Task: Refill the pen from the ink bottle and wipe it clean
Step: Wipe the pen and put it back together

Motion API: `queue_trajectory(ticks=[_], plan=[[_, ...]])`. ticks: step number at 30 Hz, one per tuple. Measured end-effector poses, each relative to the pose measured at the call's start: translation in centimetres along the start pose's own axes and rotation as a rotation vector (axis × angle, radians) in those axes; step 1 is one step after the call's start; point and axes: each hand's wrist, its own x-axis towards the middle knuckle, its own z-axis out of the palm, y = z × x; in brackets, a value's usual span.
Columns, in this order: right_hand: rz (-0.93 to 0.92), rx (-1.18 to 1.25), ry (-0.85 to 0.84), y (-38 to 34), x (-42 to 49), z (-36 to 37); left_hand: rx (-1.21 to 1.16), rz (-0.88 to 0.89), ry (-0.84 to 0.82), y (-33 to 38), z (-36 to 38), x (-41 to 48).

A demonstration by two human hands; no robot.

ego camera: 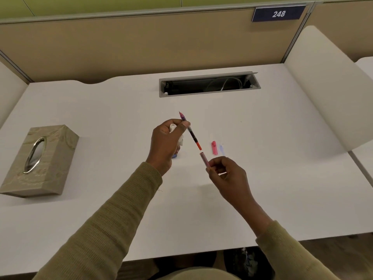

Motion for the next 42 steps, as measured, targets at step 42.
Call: queue_trajectory(ticks=[42], plan=[[0.338, 0.674, -0.212, -8.4, 1.0, 4.2, -0.020, 0.049, -0.143, 0.8, -4.8, -2.1]])
